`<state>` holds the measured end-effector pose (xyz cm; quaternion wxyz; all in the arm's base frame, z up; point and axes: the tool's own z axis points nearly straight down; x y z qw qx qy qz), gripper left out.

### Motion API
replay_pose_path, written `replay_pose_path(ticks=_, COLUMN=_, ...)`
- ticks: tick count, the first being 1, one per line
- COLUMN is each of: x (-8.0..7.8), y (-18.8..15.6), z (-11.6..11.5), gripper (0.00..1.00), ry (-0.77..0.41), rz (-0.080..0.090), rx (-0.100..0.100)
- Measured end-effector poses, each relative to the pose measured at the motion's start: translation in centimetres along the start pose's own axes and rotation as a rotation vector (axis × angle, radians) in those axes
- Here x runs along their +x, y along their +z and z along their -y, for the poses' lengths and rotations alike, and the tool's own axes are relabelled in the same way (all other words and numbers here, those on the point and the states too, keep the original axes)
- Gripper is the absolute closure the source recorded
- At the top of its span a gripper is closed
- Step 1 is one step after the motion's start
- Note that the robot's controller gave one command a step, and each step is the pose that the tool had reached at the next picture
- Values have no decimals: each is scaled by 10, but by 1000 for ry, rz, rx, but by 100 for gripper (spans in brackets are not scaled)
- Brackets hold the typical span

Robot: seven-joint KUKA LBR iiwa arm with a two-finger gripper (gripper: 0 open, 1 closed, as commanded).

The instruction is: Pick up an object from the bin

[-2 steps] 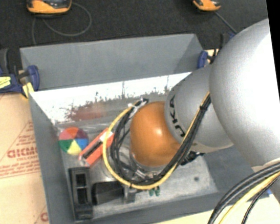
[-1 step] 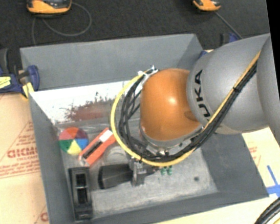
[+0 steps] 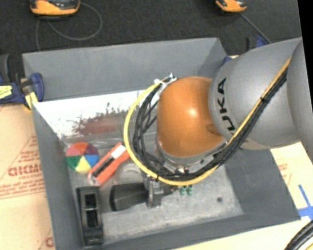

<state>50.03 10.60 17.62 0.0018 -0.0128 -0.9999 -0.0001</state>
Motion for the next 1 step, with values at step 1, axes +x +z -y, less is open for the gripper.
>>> replay_pose_path(ticks=1, x=-1, y=-30, z=5, gripper=100, ry=12, rz=-3, rx=1)
